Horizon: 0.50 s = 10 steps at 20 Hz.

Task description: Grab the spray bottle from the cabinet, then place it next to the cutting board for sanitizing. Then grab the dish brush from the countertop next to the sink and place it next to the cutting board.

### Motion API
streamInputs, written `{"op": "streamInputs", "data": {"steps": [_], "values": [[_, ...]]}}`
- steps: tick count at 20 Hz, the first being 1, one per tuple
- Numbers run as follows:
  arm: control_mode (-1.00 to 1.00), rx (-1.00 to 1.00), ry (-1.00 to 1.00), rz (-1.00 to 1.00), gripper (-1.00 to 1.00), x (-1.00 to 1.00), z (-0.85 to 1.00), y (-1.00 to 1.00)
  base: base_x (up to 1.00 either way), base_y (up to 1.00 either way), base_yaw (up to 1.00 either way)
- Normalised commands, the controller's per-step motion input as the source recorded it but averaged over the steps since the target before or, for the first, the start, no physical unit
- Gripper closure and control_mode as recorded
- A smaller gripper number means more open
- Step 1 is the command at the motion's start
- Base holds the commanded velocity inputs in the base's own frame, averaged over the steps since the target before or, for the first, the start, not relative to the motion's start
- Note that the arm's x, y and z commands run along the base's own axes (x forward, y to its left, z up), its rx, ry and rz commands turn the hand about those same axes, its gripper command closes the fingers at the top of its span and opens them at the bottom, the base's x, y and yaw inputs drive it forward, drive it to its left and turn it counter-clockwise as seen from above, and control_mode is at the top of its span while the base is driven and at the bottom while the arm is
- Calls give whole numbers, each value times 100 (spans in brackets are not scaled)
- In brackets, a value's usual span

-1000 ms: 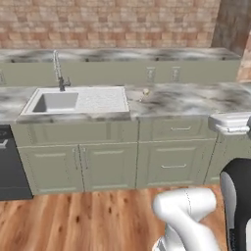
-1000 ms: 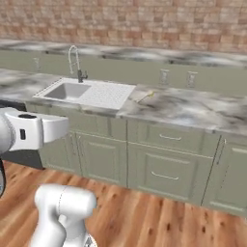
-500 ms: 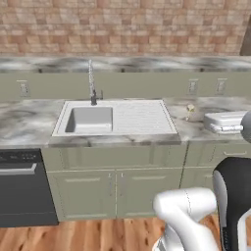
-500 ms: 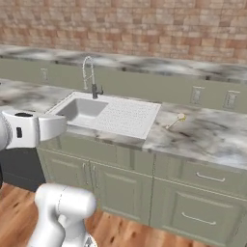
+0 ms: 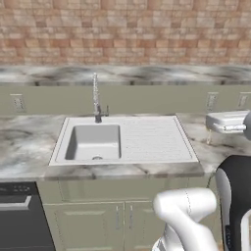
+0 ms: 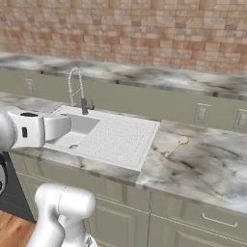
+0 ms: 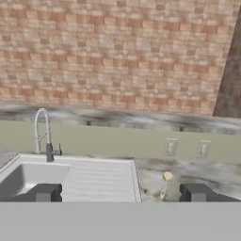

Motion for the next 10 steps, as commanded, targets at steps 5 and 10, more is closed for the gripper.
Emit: {"op": "streamInputs", "data": {"steps": [5, 10], "values": [[100, 0, 0, 0, -100, 0, 0, 0, 34, -17, -12], [100, 0, 0, 0, -100, 0, 0, 0, 8, -33, -21]]}}
